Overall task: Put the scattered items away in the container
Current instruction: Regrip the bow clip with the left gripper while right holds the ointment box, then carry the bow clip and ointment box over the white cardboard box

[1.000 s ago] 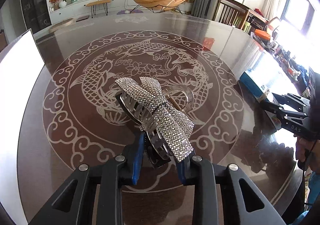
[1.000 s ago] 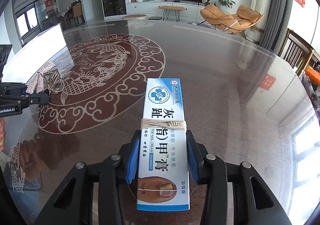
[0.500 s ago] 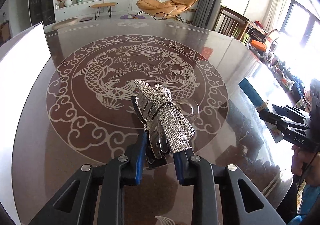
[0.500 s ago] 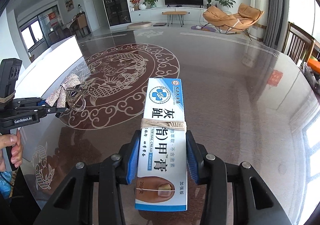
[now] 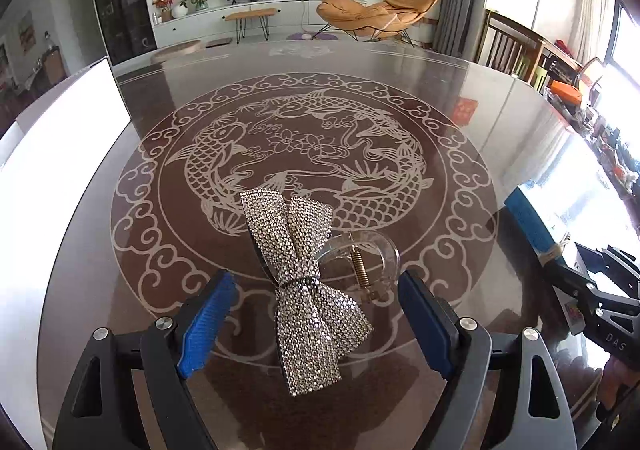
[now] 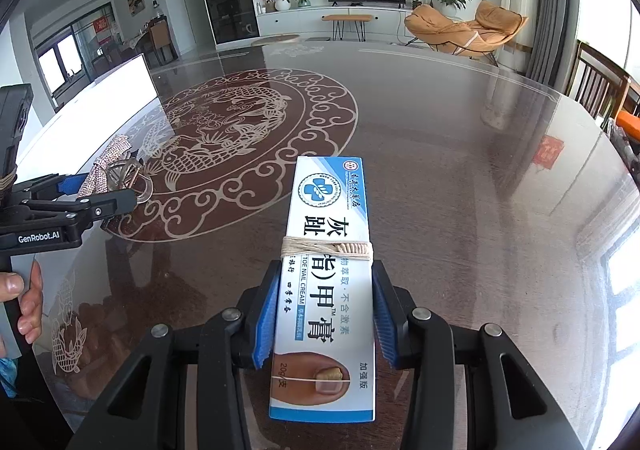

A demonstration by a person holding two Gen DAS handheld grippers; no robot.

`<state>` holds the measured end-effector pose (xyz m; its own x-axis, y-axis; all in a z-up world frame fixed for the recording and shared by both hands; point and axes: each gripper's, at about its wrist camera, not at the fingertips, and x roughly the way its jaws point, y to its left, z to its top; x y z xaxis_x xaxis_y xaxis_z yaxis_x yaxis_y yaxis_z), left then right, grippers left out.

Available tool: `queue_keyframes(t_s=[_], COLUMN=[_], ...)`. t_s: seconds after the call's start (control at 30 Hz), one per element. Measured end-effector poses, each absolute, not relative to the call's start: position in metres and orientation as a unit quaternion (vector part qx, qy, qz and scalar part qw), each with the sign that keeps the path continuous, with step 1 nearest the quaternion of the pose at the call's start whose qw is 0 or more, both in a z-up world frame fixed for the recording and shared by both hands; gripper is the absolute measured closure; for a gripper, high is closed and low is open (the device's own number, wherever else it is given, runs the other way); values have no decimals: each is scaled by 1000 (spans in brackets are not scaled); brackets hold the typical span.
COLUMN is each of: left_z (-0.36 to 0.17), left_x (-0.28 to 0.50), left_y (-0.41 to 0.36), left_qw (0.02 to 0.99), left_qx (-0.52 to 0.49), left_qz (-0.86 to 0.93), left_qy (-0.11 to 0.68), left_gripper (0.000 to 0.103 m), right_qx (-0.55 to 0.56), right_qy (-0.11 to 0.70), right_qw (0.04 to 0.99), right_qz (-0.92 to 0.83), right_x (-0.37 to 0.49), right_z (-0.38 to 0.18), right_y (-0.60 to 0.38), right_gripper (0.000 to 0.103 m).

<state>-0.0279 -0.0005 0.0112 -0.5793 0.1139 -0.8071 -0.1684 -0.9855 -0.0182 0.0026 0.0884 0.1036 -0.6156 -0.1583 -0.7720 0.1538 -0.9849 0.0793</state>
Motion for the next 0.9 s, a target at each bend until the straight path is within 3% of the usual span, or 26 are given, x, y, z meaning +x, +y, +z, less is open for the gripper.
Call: queue_keyframes(t_s=[0.03, 0.07, 0.1, 0.4, 0.9], left_z=[10, 9, 9, 34, 51], left_x=[-30, -31, -30, -7, 17], left_y=[-4, -8, -12, -14, -10], left_qw=[79, 84, 76, 80, 81], left_qx=[-452, -452, -451, -411, -386], left_qz=[888, 888, 889, 908, 918], left_qy=[15, -6, -12, 22, 39], left_gripper=[31, 53, 56, 56, 56], right_qx=[430, 430, 429, 409, 406], right_qy=[-5, -6, -7, -30, -3], right_qw=[87, 88, 88, 90, 111], right_qz=[-899, -899, -899, -908, -907], right_x=[2, 2, 3, 11, 14], right_z=[104, 104, 104, 119, 141], right_y=[89, 89, 90, 94, 61], right_gripper=[60, 60, 60, 61, 61])
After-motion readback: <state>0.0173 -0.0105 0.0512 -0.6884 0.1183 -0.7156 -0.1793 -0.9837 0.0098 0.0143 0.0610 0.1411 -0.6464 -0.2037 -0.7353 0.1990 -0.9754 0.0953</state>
